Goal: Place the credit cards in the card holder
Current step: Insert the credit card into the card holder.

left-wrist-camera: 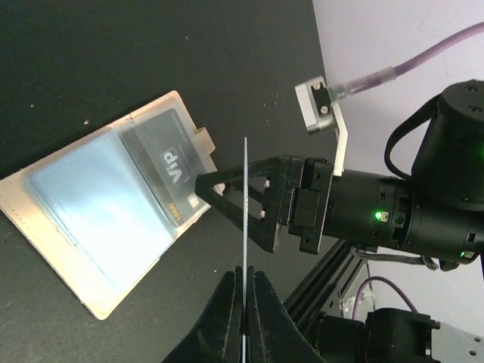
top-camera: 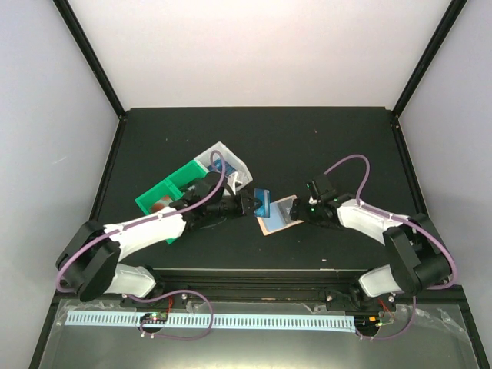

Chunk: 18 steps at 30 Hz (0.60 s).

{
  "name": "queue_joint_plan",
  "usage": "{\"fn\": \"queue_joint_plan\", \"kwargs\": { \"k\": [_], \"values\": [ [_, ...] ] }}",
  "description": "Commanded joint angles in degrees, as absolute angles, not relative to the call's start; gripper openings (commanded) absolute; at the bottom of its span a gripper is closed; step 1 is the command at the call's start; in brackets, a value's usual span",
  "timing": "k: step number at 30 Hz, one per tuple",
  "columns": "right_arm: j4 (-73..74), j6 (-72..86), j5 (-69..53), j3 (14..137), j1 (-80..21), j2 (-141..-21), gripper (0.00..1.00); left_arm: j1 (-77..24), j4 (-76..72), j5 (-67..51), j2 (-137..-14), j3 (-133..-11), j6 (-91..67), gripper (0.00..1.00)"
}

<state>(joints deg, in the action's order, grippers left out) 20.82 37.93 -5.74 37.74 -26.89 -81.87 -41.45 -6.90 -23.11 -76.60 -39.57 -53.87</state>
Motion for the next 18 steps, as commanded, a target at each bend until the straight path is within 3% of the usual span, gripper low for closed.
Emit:
{"fn": "queue_joint_plan", "kwargs": {
  "k": [1,18],
  "values": [
    [18.2,35.8,-11.2,36.3,-26.7,-84.8,0.85,-43.0,-9.7,-20.9,-77.7,-39.1,-55.0,0.01],
    [15.6,37.3,-17.0,32.4,-29.6,-80.8,0.68,-44.1,-13.0,-15.1,-86.6,-38.3,-61.3,0.01]
  ]
}}
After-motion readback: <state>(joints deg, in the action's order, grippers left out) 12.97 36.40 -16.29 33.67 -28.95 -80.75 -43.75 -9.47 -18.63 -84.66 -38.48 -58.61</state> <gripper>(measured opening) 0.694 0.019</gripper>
